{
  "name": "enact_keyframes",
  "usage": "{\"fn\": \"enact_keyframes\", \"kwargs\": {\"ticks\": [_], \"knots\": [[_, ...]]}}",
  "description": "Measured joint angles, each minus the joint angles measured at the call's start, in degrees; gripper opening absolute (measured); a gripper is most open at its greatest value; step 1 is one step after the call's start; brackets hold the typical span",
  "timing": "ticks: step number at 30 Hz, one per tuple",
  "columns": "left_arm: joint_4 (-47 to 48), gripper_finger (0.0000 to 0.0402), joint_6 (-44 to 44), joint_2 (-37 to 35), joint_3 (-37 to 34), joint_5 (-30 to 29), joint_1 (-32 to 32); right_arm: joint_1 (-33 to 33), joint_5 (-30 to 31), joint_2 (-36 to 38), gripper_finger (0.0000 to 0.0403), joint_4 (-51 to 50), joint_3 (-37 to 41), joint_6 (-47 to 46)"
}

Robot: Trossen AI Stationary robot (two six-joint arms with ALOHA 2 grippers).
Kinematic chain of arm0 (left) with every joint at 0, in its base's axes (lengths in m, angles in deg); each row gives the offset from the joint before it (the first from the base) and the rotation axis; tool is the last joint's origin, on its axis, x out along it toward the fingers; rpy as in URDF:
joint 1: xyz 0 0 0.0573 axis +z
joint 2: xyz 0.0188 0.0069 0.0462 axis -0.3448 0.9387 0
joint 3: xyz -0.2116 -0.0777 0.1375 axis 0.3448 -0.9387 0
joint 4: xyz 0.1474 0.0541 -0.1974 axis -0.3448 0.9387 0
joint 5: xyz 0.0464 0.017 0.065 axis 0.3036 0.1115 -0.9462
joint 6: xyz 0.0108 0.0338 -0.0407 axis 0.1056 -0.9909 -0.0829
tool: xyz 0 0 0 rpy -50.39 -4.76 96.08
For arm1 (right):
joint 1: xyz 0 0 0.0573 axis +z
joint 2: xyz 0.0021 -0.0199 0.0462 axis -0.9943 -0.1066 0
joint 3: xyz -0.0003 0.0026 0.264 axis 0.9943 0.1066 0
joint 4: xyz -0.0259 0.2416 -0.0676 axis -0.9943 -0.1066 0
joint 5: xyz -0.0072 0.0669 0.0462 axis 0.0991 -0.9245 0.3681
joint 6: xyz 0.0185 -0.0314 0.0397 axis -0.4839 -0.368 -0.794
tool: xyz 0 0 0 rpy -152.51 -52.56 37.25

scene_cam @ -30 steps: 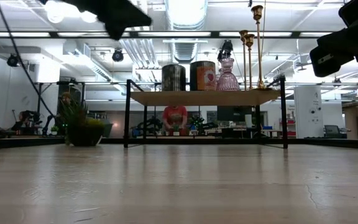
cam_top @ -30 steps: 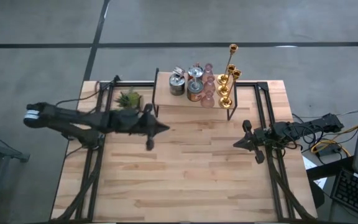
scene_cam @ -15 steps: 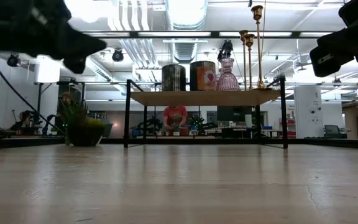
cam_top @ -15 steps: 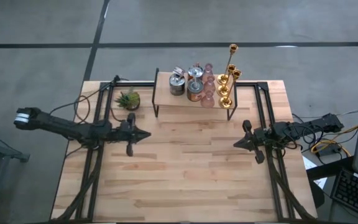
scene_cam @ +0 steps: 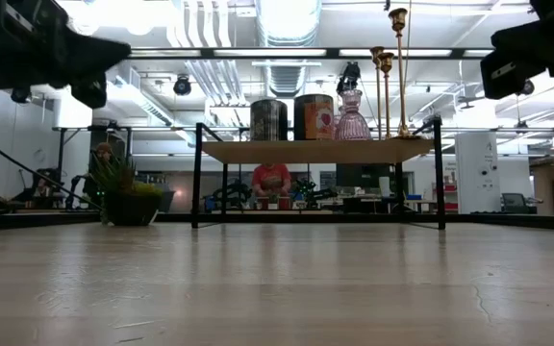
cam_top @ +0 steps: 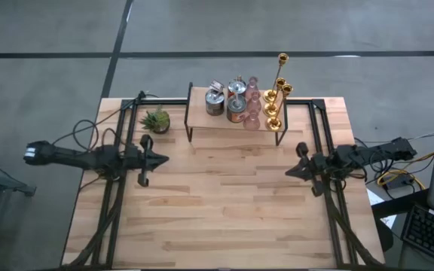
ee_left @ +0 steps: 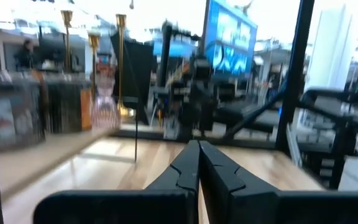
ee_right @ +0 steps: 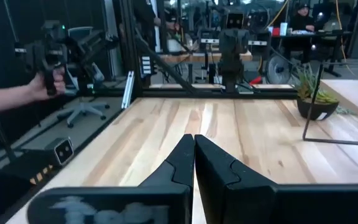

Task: Pick & Place candle stick holders
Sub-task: Return to Home Position

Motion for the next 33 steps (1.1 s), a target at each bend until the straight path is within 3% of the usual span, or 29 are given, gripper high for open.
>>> {"fn": "enact_keyframes", "kwargs": {"ticks": [4,11,17,21,27,33], "knots": [[0.1,0.0012,0.2,-1.7,0.0,0.0,0.0,0.0,0.0,0.0,0.0008,-1.2,-1.7,0.5],[1.2,0.0012,0.4,-1.6,0.0,0.0,0.0,0.0,0.6,0.8,0.0008,6.9,2.2,6.2],[1.2,0.0012,0.4,-1.6,0.0,0.0,0.0,-0.2,9.9,0.8,0.0008,7.1,2.3,10.9],[1.2,0.0012,0.4,-1.6,0.0,0.0,0.0,-0.2,15.1,0.8,0.0008,4.8,2.5,9.1],[1.2,0.0012,0.4,-1.6,0.0,0.0,0.0,-0.1,7.9,0.8,0.0008,7.0,4.1,7.7],[1.2,0.0012,0.4,-1.6,-0.1,0.0,0.0,-0.1,7.9,0.6,0.0008,6.6,5.8,15.5]]}}
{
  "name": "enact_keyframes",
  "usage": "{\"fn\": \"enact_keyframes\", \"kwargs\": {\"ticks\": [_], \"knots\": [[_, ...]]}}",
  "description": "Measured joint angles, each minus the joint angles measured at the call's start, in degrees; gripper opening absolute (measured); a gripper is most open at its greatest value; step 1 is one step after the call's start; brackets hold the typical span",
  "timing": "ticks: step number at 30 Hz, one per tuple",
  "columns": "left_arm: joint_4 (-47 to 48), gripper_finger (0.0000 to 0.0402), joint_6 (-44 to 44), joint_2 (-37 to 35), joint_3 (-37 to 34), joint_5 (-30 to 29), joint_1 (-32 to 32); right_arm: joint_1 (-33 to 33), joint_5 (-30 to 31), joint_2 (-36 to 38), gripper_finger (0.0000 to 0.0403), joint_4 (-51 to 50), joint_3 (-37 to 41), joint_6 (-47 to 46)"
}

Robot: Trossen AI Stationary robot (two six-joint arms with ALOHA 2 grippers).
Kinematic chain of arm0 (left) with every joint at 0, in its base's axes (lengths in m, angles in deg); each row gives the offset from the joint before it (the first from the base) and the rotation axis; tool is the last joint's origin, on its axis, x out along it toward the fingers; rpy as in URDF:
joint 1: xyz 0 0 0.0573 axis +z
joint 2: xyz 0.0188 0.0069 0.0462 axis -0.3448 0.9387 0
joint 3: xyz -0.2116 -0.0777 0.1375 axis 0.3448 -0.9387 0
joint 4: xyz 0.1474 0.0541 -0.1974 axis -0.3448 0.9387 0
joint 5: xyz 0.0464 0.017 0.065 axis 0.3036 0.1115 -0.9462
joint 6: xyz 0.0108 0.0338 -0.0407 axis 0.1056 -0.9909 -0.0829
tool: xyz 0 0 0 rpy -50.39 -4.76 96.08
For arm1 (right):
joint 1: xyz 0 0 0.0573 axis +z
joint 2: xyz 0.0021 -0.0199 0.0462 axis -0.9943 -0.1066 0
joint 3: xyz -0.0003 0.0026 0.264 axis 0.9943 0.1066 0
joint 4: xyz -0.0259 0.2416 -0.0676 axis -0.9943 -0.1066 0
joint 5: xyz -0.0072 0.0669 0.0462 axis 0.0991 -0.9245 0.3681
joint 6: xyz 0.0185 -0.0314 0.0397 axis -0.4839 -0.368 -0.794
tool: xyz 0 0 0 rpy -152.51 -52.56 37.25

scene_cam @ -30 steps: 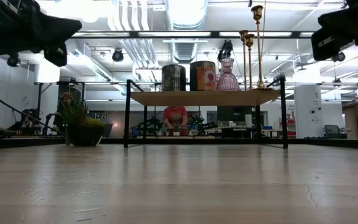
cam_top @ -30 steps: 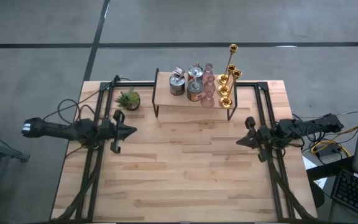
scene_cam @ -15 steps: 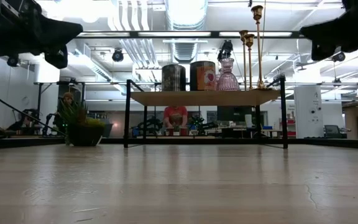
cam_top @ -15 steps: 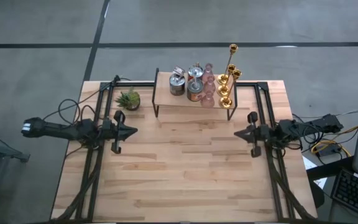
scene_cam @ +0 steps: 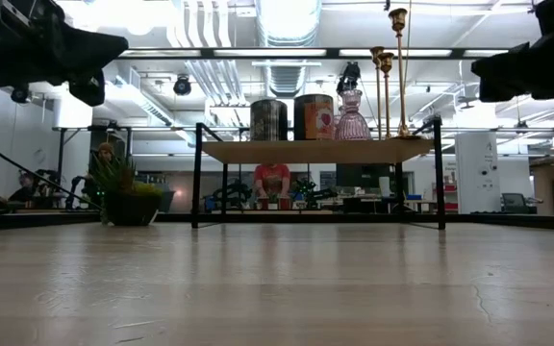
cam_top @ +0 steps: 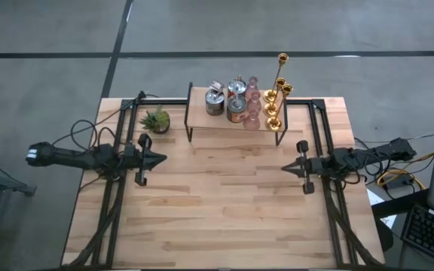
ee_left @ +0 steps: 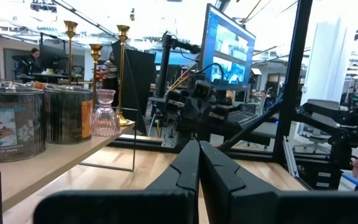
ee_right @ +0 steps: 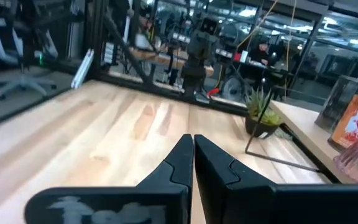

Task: Pick & Place candle stick holders
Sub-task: Return to Home Position

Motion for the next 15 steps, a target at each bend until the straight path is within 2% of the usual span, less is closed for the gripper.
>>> {"fn": "enact_keyframes", "kwargs": {"ticks": [5,15], "knots": [[0.0,0.0012,0.0,0.0,0.0,0.0,0.0,0.0,0.0,-0.1,0.0008,-1.1,0.1,3.0],[0.0,0.0012,0.0,0.0,0.0,0.0,0.0,0.0,0.0,-0.1,0.0008,-1.1,0.1,0.0]]}}
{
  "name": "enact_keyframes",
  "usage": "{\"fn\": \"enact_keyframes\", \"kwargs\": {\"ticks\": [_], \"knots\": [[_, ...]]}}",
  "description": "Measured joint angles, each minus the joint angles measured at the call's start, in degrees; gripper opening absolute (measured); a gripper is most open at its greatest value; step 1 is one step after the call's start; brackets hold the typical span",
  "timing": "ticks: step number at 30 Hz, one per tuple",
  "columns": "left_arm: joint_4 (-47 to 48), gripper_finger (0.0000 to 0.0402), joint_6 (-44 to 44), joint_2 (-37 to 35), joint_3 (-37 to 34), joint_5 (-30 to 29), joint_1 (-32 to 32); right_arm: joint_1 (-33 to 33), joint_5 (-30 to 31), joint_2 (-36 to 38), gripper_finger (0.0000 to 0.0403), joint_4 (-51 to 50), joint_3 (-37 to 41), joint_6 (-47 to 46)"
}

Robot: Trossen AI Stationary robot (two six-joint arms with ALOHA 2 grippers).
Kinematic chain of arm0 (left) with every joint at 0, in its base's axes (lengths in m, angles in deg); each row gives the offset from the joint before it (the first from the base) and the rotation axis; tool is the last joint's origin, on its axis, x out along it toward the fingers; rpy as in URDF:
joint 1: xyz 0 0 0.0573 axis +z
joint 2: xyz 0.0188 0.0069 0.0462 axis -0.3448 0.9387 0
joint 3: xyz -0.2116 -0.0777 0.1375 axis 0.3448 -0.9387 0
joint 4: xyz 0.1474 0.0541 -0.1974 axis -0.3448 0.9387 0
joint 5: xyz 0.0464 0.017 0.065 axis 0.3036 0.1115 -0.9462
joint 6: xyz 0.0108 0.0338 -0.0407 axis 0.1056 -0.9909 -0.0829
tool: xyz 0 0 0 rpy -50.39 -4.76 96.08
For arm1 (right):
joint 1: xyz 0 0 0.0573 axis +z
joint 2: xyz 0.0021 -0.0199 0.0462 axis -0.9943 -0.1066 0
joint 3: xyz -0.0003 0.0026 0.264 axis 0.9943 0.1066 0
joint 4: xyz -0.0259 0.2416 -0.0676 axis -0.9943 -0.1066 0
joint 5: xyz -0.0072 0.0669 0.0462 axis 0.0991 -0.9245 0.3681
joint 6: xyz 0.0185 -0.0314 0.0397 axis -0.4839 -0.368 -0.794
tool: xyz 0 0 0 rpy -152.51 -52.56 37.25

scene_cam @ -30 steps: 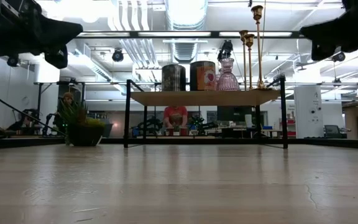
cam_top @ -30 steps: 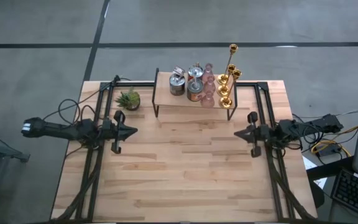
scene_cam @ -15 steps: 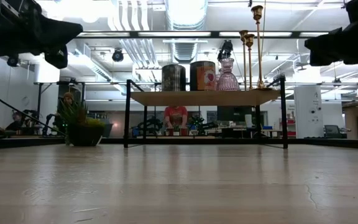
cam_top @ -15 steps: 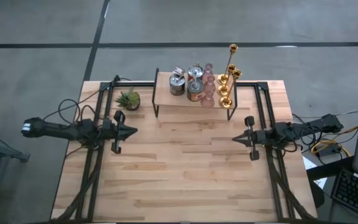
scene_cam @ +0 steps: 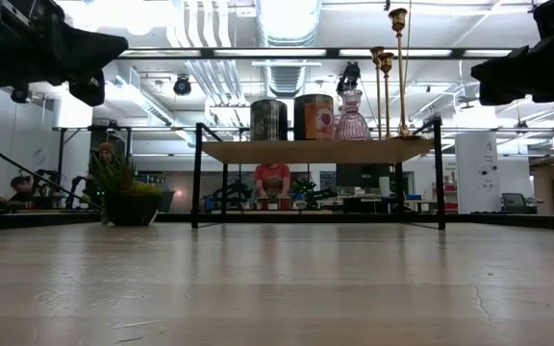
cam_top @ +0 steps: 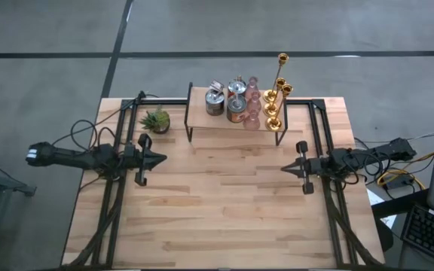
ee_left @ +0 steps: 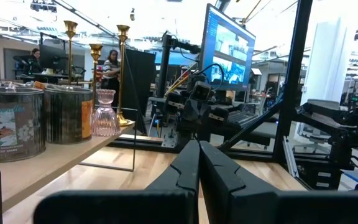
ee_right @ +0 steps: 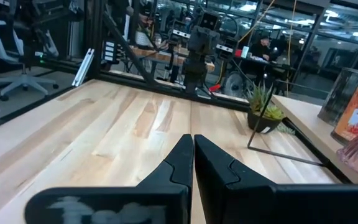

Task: Pick & Place candle stick holders
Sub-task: Return to Home Position

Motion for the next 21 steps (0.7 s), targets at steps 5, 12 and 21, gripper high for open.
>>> {"fn": "enact_keyframes", "kwargs": {"ticks": [5,12,21], "knots": [[0.0,0.0012,0.0,0.0,0.0,0.0,0.0,0.0,0.0,0.0,0.0008,0.0,0.0,-0.3],[0.0,0.0012,0.0,0.0,0.0,0.0,0.0,0.0,0.1,0.0,0.0008,0.0,0.0,-0.4],[0.0,0.0012,0.0,0.0,0.0,0.0,0.0,0.0,0.1,0.0,0.0008,0.0,0.0,-0.4]]}}
